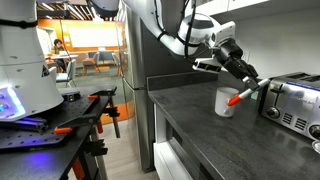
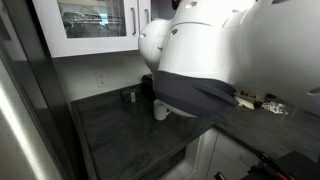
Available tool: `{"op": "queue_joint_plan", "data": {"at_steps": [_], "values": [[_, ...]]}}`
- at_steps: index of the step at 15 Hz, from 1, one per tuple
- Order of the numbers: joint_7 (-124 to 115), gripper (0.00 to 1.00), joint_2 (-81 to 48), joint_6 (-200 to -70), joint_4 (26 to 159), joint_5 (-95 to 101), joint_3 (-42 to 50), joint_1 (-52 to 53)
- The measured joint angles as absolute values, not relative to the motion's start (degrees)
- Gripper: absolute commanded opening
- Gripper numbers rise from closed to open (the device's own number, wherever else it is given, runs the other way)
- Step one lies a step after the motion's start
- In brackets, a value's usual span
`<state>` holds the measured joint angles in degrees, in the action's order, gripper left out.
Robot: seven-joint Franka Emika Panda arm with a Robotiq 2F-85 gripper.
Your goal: Put the marker in the mug
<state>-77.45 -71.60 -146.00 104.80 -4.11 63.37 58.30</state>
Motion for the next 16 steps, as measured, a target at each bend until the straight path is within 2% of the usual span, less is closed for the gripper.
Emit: {"op": "queue_joint_plan", "data": {"at_steps": [16], "values": [[-86.8, 0.06, -77.7, -140.7, 88.0, 6.2, 61.7, 55.6]]}}
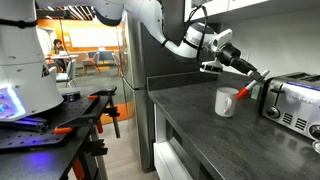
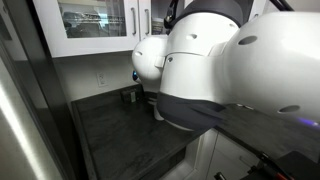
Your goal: Put the marker in the mug
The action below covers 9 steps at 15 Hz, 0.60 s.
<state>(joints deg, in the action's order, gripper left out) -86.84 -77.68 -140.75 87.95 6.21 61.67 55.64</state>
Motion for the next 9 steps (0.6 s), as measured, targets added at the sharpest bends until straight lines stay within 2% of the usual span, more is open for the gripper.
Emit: {"op": "queue_joint_plan", "data": {"at_steps": [9], "values": [[-93.1, 0.06, -78.0, -144.0, 85.6, 9.4, 60.5, 55.8]]}}
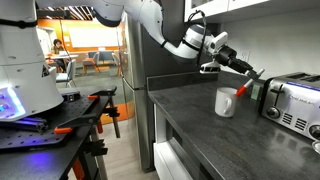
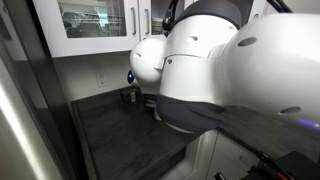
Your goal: Put the marker in the mug
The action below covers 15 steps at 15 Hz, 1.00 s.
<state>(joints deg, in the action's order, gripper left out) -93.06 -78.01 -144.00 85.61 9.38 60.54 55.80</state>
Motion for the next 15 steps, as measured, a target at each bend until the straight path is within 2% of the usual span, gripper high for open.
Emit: {"op": "queue_joint_plan", "data": {"at_steps": [12, 13, 14, 15], "values": [[-94.4, 0.06, -78.1, -144.2, 82.3, 12.4, 58.4, 56.3], [-94.9, 0.17, -78.1, -144.2, 82.2, 12.4, 57.8, 56.2], [-95.2, 0.48, -78.2, -144.2, 82.2, 12.4, 57.1, 56.1], [-95.6, 0.49, -78.2, -144.2, 82.2, 12.4, 56.5, 56.0]]}}
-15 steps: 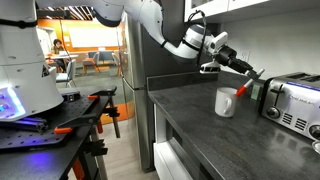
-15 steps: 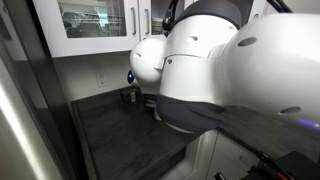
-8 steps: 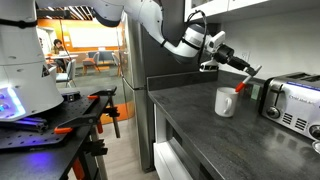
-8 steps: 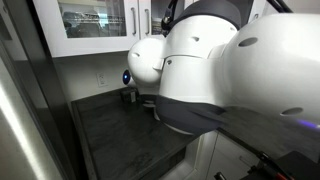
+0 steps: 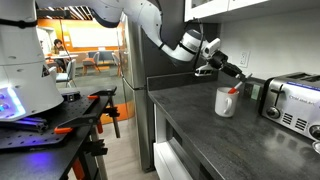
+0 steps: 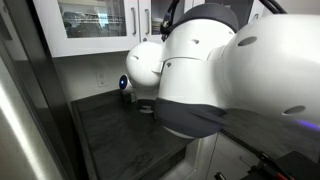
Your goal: Put the marker in the mug
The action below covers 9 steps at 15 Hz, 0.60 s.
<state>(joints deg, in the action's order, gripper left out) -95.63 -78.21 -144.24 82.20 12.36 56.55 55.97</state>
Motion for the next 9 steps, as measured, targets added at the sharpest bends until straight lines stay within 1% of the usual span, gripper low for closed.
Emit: {"op": "queue_joint_plan", "data": {"at_steps": [5, 6, 7, 9], "values": [[-96.0, 0.84, -77.6, -146.3, 81.6, 12.1, 54.7, 54.4], [-96.0, 0.93, -77.0, -146.4, 81.4, 11.8, 54.3, 53.8], [-95.8, 0.99, -75.9, -146.4, 81.1, 11.2, 53.6, 52.9], [-94.5, 1.00, -72.5, -146.4, 80.8, 10.2, 51.3, 50.2]]}}
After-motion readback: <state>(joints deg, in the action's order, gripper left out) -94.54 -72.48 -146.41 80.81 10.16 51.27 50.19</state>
